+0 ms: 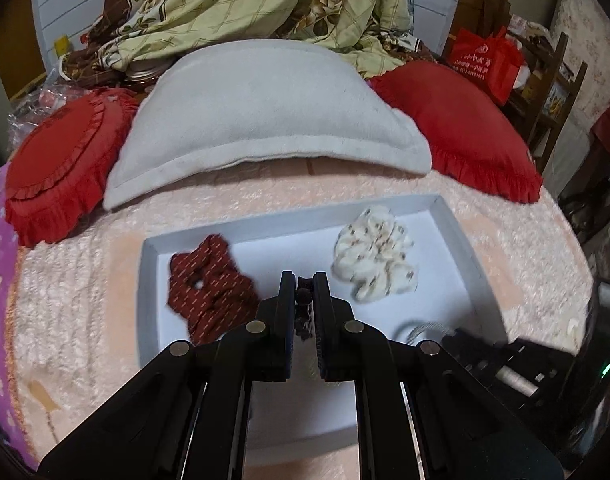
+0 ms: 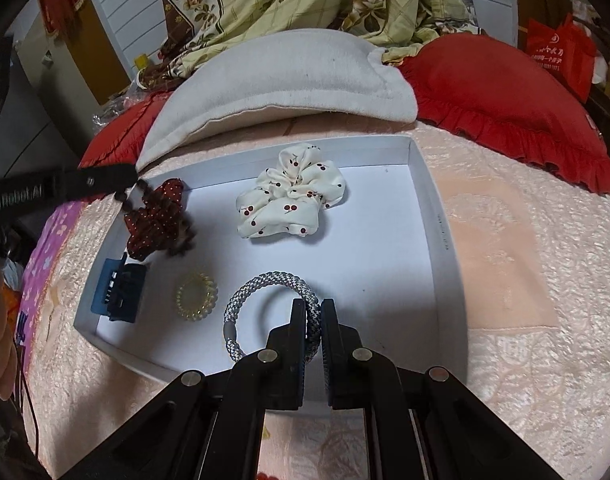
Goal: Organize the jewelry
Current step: 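Carry the brown bracelet and silver bangle into the tray and release both, then withdraw both open tools from the tray toward the remaining bracelets, then grasp the red bead bracelet with left tool while right reaches white pearl bracelet, then carry the red bracelet into the tray with left tool while right carries white pearl bracelet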
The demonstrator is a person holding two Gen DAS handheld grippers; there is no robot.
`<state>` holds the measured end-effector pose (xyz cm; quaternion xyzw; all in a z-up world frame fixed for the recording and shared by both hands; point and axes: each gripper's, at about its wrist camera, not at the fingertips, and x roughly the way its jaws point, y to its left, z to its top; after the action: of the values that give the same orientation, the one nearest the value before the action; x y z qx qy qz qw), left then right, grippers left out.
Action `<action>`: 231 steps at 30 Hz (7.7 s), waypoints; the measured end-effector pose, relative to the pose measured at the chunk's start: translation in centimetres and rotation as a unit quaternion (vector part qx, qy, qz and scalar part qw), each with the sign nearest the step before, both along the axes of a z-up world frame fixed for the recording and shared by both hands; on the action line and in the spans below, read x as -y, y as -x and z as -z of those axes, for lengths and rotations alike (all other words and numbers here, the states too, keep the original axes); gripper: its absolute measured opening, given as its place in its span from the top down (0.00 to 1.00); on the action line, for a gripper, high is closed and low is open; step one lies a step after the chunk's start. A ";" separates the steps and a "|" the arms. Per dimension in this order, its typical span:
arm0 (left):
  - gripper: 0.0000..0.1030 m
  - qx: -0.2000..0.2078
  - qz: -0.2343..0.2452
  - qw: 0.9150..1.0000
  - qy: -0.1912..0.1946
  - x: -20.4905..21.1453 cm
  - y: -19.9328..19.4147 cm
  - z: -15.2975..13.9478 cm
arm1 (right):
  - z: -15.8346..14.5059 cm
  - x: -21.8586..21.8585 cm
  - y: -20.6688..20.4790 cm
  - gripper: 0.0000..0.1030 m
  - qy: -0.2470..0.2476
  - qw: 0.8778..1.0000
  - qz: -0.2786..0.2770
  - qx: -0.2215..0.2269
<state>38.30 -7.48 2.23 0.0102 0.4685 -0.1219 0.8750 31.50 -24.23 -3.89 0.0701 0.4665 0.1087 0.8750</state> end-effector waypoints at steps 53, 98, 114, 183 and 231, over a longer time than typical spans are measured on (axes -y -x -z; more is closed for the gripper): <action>0.64 0.045 -0.128 0.990 -0.027 -7.1 31.6 0.5 | -2.4 -2.2 24.3 0.59 0.032 0.998 0.042 0.022; 0.59 0.024 -0.176 0.981 -0.077 -10.8 31.6 4.7 | -1.5 -3.3 15.1 0.59 0.036 0.999 -0.006 0.008; 0.59 0.006 -0.183 0.982 -0.049 -11.7 30.3 5.7 | 2.3 -5.6 10.7 0.70 0.038 0.997 -0.032 -0.053; 0.94 0.019 0.013 0.999 0.030 -5.8 26.9 2.1 | -3.4 0.1 18.0 0.92 -0.038 0.998 -0.036 0.033; 0.94 -0.052 -0.023 0.998 -0.008 -3.2 5.6 4.8 | -5.9 -0.5 -0.8 0.92 0.064 0.997 0.033 0.035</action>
<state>32.65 -4.25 -2.56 0.0000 0.5142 -0.0989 0.8520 32.26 -23.71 1.98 0.0259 0.4388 0.0518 0.8967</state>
